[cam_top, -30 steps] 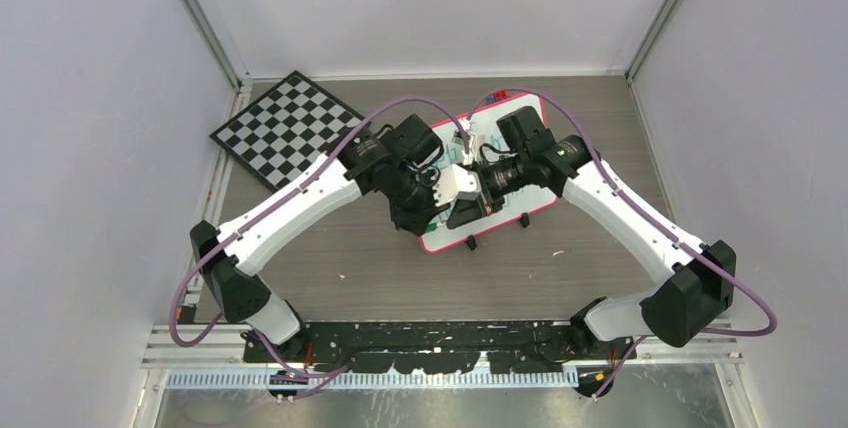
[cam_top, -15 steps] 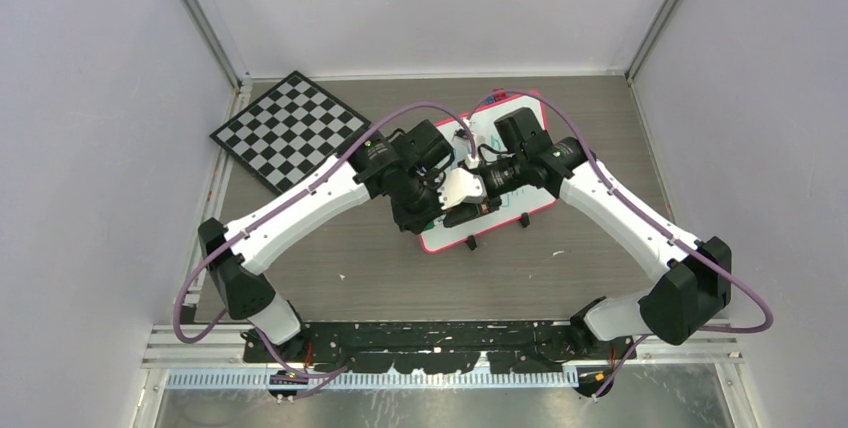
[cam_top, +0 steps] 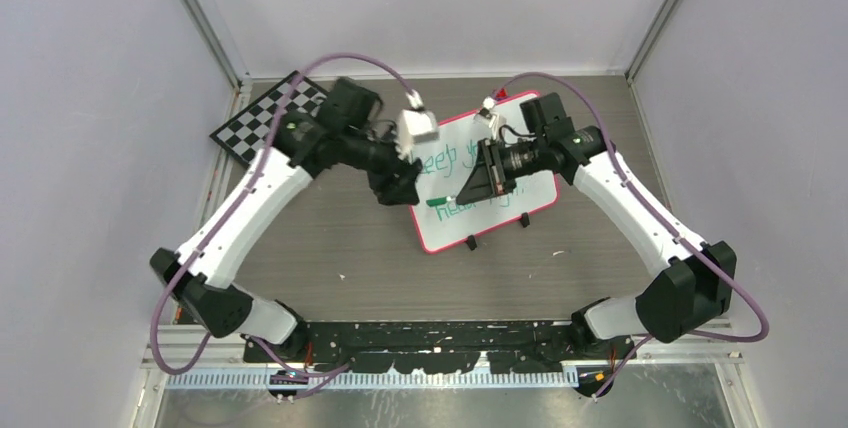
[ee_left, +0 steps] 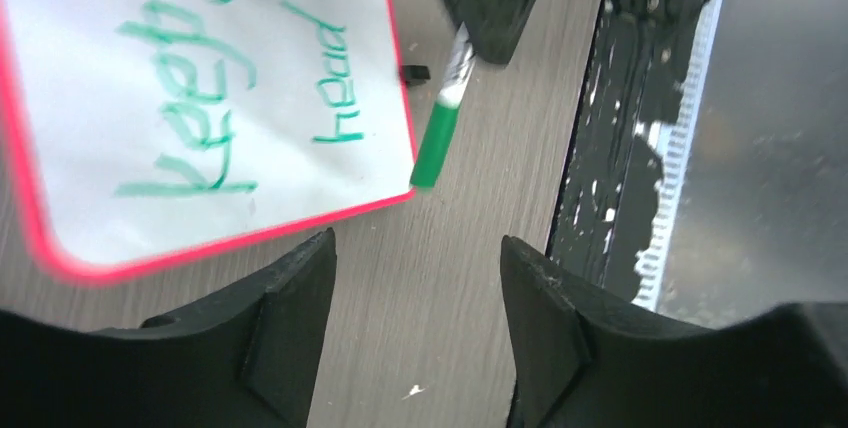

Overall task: Write a sentence on the whiteboard
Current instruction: Insert the whiteboard marker without the cap into the pen cap, then pass from the right arm to the left

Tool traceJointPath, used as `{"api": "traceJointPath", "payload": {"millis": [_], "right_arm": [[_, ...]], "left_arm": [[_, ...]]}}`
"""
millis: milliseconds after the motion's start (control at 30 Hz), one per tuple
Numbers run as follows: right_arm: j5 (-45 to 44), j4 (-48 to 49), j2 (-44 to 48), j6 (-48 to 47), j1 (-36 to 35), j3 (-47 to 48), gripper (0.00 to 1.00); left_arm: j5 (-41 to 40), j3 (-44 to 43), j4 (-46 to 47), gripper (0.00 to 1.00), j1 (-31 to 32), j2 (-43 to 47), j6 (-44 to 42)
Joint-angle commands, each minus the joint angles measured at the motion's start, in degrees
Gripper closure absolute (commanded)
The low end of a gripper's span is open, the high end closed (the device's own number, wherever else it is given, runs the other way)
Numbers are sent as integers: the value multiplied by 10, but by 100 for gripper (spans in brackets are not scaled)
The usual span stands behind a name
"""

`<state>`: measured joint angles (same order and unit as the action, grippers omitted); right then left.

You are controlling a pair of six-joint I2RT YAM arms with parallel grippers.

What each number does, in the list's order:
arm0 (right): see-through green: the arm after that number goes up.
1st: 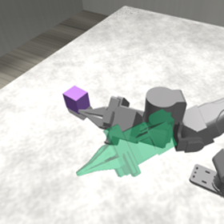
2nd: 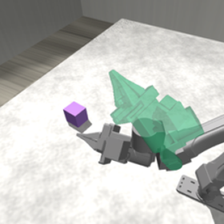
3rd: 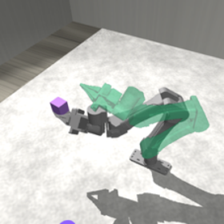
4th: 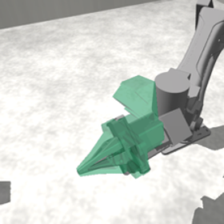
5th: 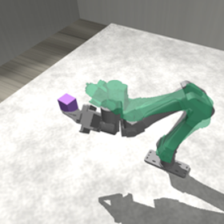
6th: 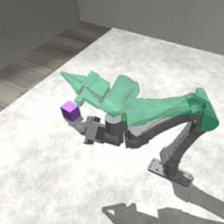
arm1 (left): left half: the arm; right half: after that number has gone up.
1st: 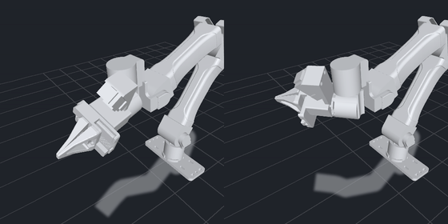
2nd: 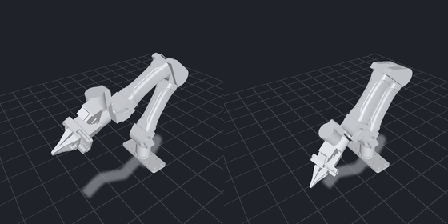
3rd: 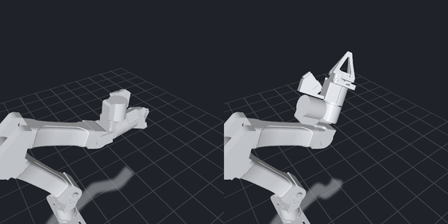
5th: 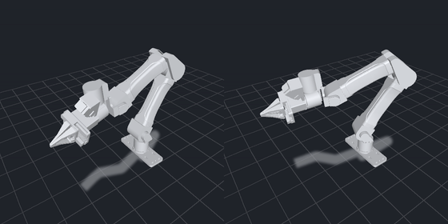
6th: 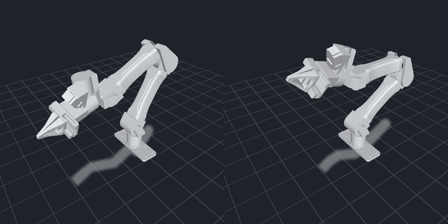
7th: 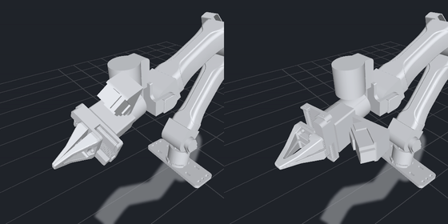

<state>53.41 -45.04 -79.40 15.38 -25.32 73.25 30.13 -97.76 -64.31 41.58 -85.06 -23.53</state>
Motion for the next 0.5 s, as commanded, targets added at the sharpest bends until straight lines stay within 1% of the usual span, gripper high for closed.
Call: {"api": "traceJointPath", "payload": {"millis": [0,67,133,233,333,467], "right_arm": [[52,14,25,-22,23,52,100],[74,14,25,-29,25,60,100],[95,35,27,-16,24,62,100],[117,70,33,14,22,62,100],[119,74,35,26,15,70,100],[121,74,34,32,-6,76,100]], "left_arm": [[196,45,68,33,-101,66,72],[273,73,106,29,-143,74,129],[313,114,163,26,-163,78,198],[324,162,245,26,-164,86,278],[357,209,340,29,-162,93,364],[362,239,379,33,-151,93,386]]}}
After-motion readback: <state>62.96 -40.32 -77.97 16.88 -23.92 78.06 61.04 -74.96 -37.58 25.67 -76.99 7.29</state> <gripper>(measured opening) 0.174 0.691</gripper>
